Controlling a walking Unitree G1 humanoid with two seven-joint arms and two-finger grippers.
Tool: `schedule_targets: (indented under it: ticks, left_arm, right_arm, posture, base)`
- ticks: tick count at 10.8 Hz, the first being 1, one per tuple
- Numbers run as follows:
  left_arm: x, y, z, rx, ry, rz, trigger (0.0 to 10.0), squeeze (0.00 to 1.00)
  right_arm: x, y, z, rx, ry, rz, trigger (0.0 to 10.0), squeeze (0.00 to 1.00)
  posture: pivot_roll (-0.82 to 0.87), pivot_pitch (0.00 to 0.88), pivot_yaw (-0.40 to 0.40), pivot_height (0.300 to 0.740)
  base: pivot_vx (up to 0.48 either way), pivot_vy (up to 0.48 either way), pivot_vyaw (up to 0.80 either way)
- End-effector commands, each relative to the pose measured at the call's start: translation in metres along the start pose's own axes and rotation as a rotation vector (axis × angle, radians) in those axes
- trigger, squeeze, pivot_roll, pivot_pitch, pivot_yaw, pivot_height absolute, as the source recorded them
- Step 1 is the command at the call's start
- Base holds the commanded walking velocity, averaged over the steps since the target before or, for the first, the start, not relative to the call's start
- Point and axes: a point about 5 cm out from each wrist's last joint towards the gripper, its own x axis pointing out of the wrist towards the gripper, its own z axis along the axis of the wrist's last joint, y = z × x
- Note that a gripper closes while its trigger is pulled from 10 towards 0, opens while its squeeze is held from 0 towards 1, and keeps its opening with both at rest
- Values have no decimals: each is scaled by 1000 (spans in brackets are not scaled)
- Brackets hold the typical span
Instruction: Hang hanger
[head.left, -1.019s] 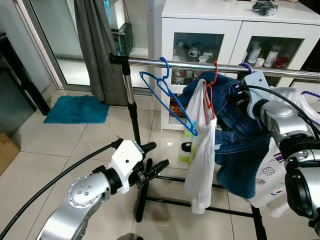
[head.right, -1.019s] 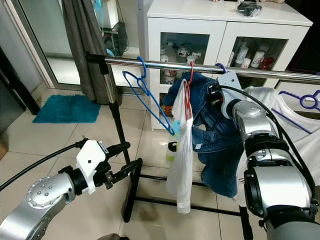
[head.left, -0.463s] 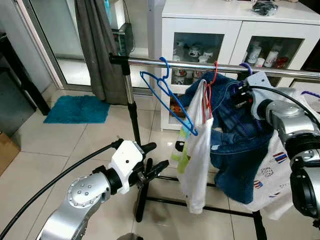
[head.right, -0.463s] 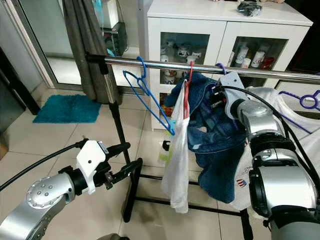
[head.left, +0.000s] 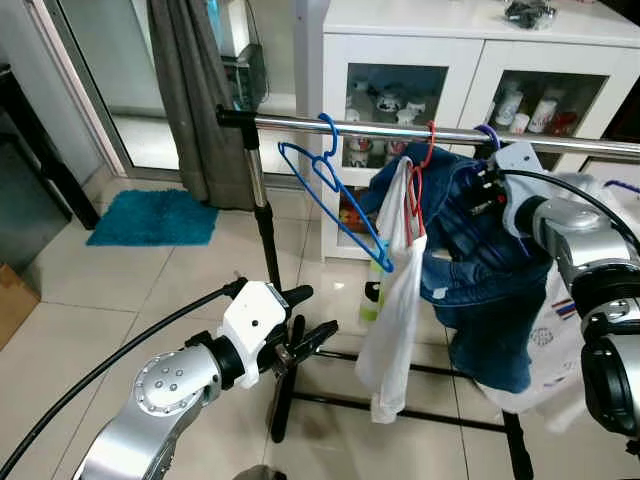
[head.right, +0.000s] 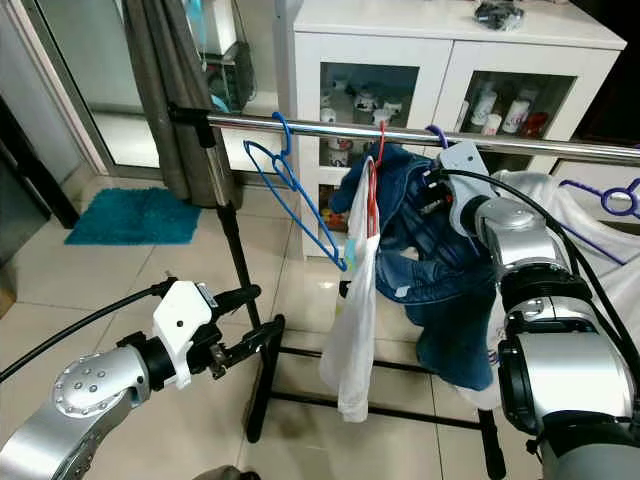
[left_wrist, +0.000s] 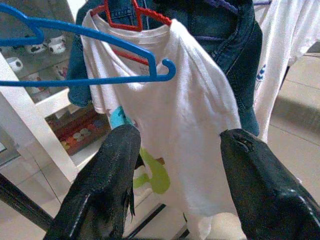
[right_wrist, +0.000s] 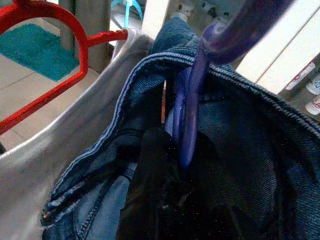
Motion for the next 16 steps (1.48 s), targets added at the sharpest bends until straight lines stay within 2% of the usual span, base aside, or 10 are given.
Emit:
schedule_targets:
  ticks: [1, 4, 6, 8, 11, 14, 16]
  left_arm:
    - [2, 1, 0, 14, 10, -6, 10000, 0]
    - [2, 4, 1, -22, -13, 62, 10000, 0]
    - [1, 8, -1, -40, -12, 155, 10000, 0]
    - [-1, 17, -4, -78, -12, 308, 10000, 0]
    - [-3, 18, -4, -133, -46, 373, 10000, 0]
    - [-4, 28, -4, -153, -56, 423, 10000, 0]
    - [-5, 32, -4, -160, -58, 434, 10000, 0]
  right_arm:
    - [1, 4, -3, -1, 7, 5, 0, 0]
    - [2, 12, 0, 28, -42, -1, 0, 0]
    - [-6, 7, 12, 36, -118, -45, 0, 0]
    - [-29, 1, 24, 45, -195, -97, 0, 0]
    - [-53, 18, 3, 66, -173, -86, 0, 0]
    - [-63, 43, -26, 140, -142, -155, 0, 0]
    - [-68, 56, -35, 170, -126, -200, 0, 0]
  posture:
    - [-119, 0, 43, 740]
    - [-114, 0, 37, 740]
    - [-111, 0, 36, 740]
    - [-111, 0, 40, 740]
    - [-109, 0, 44, 740]
    - [-109, 0, 39, 740]
    - [-121, 0, 58, 740]
  base:
    - [0, 0, 0]
    - [0, 0, 0]
    - [0, 0, 0]
    - [0, 0, 0]
    - [0, 0, 0]
    - [0, 0, 0]
    - [0, 0, 0]
